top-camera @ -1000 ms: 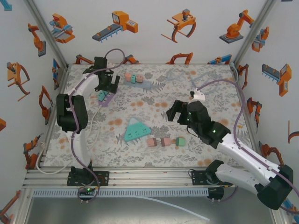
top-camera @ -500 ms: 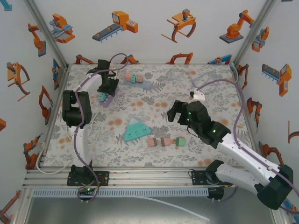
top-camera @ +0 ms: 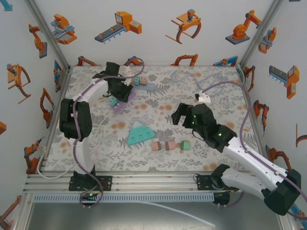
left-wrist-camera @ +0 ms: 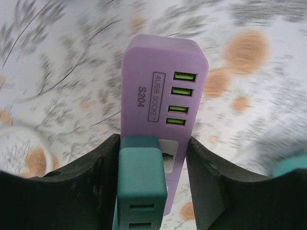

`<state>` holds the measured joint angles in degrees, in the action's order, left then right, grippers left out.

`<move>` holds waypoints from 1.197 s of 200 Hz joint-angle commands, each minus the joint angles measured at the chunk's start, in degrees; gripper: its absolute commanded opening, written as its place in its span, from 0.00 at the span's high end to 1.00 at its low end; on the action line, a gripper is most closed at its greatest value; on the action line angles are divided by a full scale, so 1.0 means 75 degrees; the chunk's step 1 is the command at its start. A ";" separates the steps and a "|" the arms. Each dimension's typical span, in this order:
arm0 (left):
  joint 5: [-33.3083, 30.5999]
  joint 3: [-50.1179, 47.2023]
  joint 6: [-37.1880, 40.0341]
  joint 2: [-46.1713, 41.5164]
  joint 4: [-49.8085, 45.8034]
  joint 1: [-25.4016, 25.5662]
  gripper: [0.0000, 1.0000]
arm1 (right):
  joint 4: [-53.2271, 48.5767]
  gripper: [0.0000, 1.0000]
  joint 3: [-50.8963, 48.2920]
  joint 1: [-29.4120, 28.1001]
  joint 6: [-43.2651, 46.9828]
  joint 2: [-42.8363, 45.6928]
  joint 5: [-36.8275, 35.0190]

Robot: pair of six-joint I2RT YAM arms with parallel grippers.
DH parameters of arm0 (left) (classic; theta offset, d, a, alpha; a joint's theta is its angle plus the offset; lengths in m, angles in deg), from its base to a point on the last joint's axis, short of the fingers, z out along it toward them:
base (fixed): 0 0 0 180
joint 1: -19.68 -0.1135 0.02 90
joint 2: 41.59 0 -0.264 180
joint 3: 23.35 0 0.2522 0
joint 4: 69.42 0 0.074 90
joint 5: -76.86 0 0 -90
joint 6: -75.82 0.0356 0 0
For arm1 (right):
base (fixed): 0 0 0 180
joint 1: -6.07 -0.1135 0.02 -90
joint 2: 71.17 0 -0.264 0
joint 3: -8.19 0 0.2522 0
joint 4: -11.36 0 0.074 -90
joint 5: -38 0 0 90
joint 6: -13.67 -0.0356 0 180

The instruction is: Pull the plug off the socket

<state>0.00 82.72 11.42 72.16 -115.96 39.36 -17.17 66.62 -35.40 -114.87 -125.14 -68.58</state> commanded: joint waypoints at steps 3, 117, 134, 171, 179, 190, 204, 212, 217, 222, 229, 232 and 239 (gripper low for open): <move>0.0772 -0.0191 0.1351 -0.0511 0.0234 0.0573 0.68 | -0.0036 0.10 0.0197 0.0034 -0.0073 0.0047 -0.0083; -0.0149 -0.0257 0.3424 0.0501 0.0303 0.2805 0.67 | -0.0424 0.11 -0.0129 0.0034 -0.0356 0.0759 -0.0179; -0.0169 -0.0241 0.3366 0.0698 0.0376 0.2992 0.67 | -0.0512 0.11 -0.0189 0.0033 -0.0403 0.0923 -0.0291; -0.0139 -0.0227 0.3123 0.0967 0.0479 0.3170 0.61 | -0.0646 0.11 -0.0290 0.0033 -0.0356 0.1201 -0.0589; -0.0146 -0.0226 0.3068 0.0996 0.0479 0.3165 0.59 | -0.0671 0.11 -0.0298 0.0032 -0.0344 0.1237 -0.0623; -0.0148 -0.0226 0.3003 0.1022 0.0488 0.3166 0.56 | -0.0700 0.11 -0.0316 0.0033 -0.0345 0.1251 -0.0637; -0.0187 -0.0228 0.2952 0.1010 0.0500 0.3165 0.47 | -0.0699 0.11 -0.0339 0.0028 -0.0342 0.1254 -0.0650; -0.0203 -0.0227 0.2935 0.0985 0.0526 0.3165 0.42 | -0.0698 0.11 -0.0341 0.0027 -0.0357 0.1246 -0.0650; -0.0199 -0.0226 0.2937 0.0982 0.0532 0.3171 0.42 | -0.0695 0.11 -0.0341 0.0028 -0.0356 0.1236 -0.0645; -0.0212 -0.0226 0.2938 0.0962 0.0547 0.3165 0.41 | -0.0701 0.11 -0.0333 0.0030 -0.0356 0.1235 -0.0644; -0.0224 -0.0226 0.2935 0.0936 0.0563 0.3165 0.41 | -0.0700 0.11 -0.0330 0.0034 -0.0357 0.1232 -0.0650; -0.0236 -0.0226 0.2933 0.0917 0.0573 0.3165 0.41 | -0.0697 0.11 -0.0313 0.0034 -0.0351 0.1232 -0.0649; -0.0252 -0.0221 0.2936 0.0877 0.0584 0.3165 0.40 | -0.0698 0.11 -0.0308 0.0034 -0.0345 0.1229 -0.0651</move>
<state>-2.01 80.32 33.98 78.22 -112.04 62.77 -21.86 64.76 -35.36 -117.01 -116.40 -71.45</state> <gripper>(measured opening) 0.589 0.893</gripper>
